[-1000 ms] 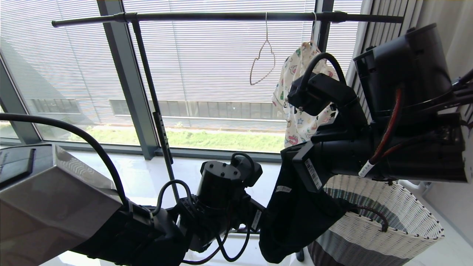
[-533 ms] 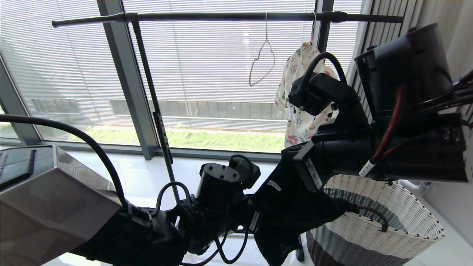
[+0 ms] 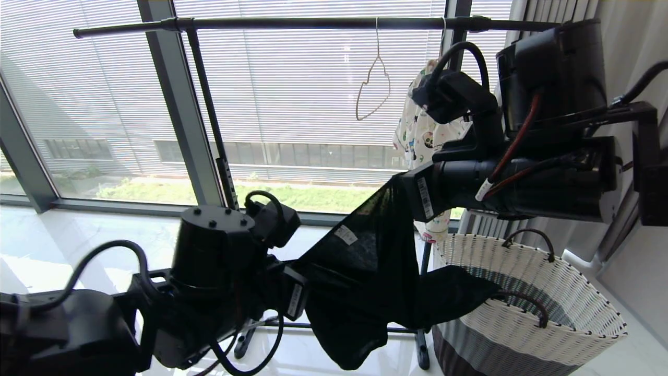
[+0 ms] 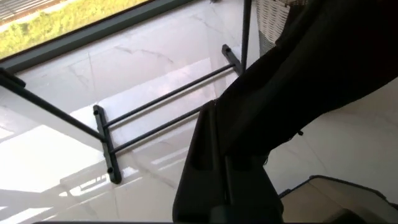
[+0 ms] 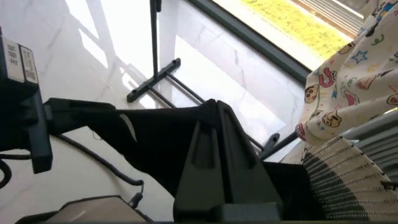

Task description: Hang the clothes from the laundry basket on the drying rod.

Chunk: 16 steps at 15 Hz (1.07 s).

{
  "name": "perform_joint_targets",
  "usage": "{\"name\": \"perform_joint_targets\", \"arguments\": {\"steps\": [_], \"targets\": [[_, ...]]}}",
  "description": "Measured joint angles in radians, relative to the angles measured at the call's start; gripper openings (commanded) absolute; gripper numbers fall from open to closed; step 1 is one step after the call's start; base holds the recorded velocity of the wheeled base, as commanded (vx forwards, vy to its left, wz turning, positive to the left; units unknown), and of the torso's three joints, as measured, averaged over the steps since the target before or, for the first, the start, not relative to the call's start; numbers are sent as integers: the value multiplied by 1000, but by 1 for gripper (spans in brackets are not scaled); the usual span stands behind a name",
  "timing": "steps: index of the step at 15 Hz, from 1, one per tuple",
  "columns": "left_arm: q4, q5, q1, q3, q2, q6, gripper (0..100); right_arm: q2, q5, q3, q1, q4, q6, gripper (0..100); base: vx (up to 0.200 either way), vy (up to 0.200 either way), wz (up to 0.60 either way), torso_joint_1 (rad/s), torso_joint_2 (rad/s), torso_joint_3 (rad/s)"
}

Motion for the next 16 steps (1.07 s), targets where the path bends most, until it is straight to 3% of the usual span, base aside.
{"name": "perform_joint_targets", "arguments": {"steps": [3,5,8,10,12,16], "targets": [[308,0,45,-226,-142,6,0,39,-6,-85,8,4,-4,0,0,0,0,0,0,0],[440,1,3,-369,-192,33,0,30,-21,-97,7,38,-4,0,0,0,0,0,0,0],[496,32,-140,-443,-217,55,0,-40,-64,-54,-7,86,-5,0,0,0,0,0,0,0],[510,122,-230,-454,-211,76,0,-115,-69,9,-26,116,-19,0,0,0,0,0,0,0],[511,172,-260,-458,-191,163,0,-193,-69,56,-48,177,-31,0,0,0,0,0,0,0],[510,185,-271,-524,-154,188,0,-278,-66,60,-101,211,-79,0,0,0,0,0,0,0]]}}
